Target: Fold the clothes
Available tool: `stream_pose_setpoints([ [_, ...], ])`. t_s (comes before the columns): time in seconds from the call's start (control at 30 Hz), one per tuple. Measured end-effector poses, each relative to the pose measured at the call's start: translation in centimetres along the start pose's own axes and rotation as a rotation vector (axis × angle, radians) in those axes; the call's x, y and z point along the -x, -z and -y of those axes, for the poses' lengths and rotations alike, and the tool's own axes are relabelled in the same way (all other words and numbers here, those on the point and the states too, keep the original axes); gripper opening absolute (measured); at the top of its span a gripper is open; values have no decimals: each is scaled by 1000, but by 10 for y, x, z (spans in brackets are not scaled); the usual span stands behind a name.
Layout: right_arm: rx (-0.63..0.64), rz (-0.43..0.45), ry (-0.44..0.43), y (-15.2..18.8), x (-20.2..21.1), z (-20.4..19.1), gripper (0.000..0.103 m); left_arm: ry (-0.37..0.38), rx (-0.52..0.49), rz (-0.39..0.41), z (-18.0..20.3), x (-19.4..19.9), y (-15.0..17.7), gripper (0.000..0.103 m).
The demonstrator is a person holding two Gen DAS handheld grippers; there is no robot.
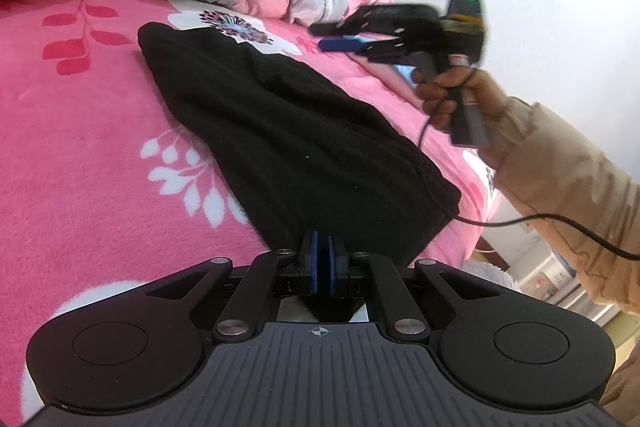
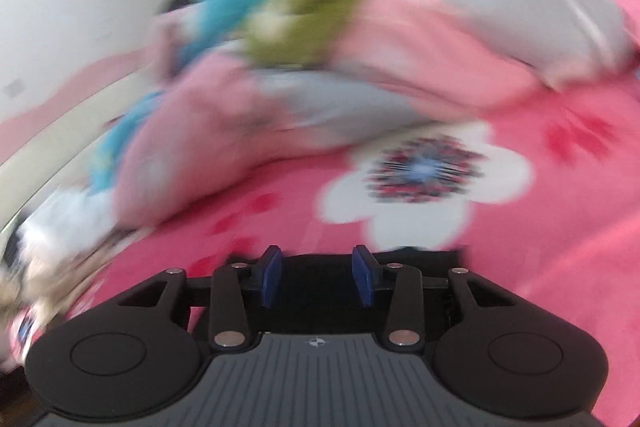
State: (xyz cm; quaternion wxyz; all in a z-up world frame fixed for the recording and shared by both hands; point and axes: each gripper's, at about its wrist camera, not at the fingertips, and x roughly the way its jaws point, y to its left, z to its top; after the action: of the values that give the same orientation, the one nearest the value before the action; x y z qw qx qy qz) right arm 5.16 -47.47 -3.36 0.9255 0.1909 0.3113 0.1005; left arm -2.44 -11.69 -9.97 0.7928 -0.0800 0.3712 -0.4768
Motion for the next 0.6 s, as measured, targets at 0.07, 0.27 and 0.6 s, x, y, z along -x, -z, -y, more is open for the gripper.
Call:
stream_pose_setpoints([
  [0.07, 6, -35, 48, -1, -17, 9, 36, 1, -2, -3, 0, 0, 0, 6],
  [0.27, 30, -105, 123, 5, -44, 19, 31, 2, -10, -11, 1, -1, -1, 6],
  [0.6, 55, -1, 154, 6, -25, 12, 2, -51, -81, -39, 17, 0, -7, 6],
])
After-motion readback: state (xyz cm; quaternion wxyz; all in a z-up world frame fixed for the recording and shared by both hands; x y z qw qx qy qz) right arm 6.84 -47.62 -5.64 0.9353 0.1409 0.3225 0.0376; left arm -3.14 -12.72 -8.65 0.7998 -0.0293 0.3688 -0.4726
